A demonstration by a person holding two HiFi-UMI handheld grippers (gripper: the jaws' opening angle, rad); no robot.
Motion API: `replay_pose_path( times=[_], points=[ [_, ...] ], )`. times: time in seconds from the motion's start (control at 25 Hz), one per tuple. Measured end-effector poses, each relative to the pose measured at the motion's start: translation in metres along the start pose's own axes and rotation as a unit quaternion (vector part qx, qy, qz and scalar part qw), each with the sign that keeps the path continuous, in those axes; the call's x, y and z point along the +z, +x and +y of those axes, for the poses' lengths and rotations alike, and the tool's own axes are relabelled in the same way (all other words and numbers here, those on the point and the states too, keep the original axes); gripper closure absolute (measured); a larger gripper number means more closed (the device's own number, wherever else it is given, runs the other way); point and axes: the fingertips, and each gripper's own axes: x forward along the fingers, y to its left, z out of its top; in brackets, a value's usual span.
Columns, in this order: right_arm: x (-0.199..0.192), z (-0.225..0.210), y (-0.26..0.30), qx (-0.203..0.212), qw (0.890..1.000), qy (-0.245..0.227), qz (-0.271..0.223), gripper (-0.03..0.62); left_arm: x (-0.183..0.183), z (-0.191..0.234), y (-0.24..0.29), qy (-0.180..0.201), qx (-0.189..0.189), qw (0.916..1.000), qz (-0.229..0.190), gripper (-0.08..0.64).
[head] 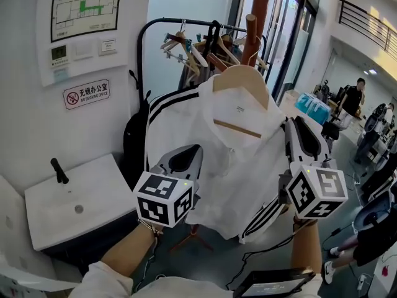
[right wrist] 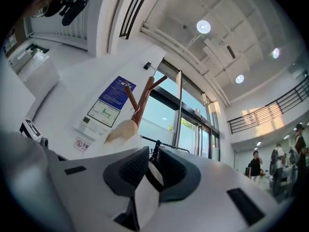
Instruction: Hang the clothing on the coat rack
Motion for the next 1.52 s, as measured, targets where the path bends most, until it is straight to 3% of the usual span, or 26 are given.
replay_pose_path(
  times=[0.16, 0.36, 0.52, 0.84, 1.0, 1.16, 1.32, 1.52],
  points=[
    [-0.021, -0.002, -0.007, -0.027, 0.999, 0.018, 0.011, 0.534, -0.012, 0.000, -0.002, 0.008, 0.003, 1.0000, 0.005, 0.551],
    [-0.048, -0.007, -0.024, -0.086, 0.996, 0.007, 0.011, 0.557, -0.028, -0.002, -0.004, 0.023, 0.000, 0.9997, 0.007, 0.551],
    [-0.076, 0.001, -0.034, -0.105, 0.993, 0.031, 0.033, 0.568, -0.043, 0.003, -0.008, 0.032, 0.004, 0.9994, 0.012, 0.551],
    [-0.148, 0.044, -0.061, -0.148, 0.984, 0.009, 0.094, 0.568, -0.095, 0.017, -0.015, -0.011, -0.011, 0.9989, 0.045, 0.551],
    [-0.190, 0.065, -0.072, -0.144, 0.979, -0.002, 0.145, 0.568, -0.120, 0.012, -0.017, -0.019, -0.032, 0.9974, 0.061, 0.551],
    [-0.223, 0.073, -0.092, -0.142, 0.972, 0.030, 0.187, 0.568, -0.140, 0.004, -0.021, -0.027, -0.040, 0.9956, 0.080, 0.551],
    [-0.249, 0.084, -0.101, -0.129, 0.967, 0.073, 0.207, 0.568, -0.151, 0.004, -0.025, -0.012, -0.015, 0.9960, 0.087, 0.552],
    [-0.262, 0.093, -0.113, -0.109, 0.962, 0.123, 0.219, 0.568, -0.157, 0.002, -0.037, -0.031, 0.014, 0.9961, 0.081, 0.552]
  ],
)
